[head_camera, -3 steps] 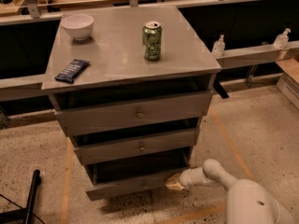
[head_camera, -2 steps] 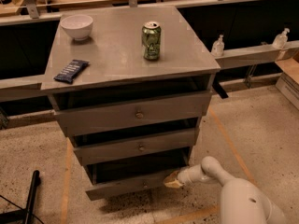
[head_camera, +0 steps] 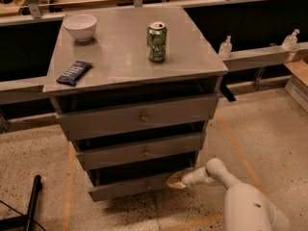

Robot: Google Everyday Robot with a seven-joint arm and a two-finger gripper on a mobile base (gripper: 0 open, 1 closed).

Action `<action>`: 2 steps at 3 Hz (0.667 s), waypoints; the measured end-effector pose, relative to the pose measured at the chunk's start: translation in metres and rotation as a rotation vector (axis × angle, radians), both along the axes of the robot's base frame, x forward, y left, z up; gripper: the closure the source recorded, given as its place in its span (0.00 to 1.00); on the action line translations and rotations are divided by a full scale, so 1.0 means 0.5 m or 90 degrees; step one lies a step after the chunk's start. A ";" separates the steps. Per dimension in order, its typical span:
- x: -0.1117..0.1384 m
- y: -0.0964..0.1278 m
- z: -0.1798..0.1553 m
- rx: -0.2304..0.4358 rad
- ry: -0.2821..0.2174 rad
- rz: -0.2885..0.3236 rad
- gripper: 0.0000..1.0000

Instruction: Close bottom drawer

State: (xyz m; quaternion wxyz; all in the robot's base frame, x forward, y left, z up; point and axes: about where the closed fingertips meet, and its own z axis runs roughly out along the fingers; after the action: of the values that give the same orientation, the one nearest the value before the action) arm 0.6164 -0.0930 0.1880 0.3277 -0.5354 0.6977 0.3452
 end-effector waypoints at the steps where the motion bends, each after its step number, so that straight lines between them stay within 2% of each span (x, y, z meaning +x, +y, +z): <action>1: -0.001 -0.001 0.000 0.000 0.000 0.000 1.00; 2: 0.025 0.011 0.011 0.013 -0.014 0.002 1.00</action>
Offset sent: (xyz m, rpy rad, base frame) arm 0.0392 0.0060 0.0161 0.0487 -0.0655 -0.0013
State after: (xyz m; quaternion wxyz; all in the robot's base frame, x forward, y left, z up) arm 0.6289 -0.0875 0.1935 0.3405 -0.5369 0.6896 0.3468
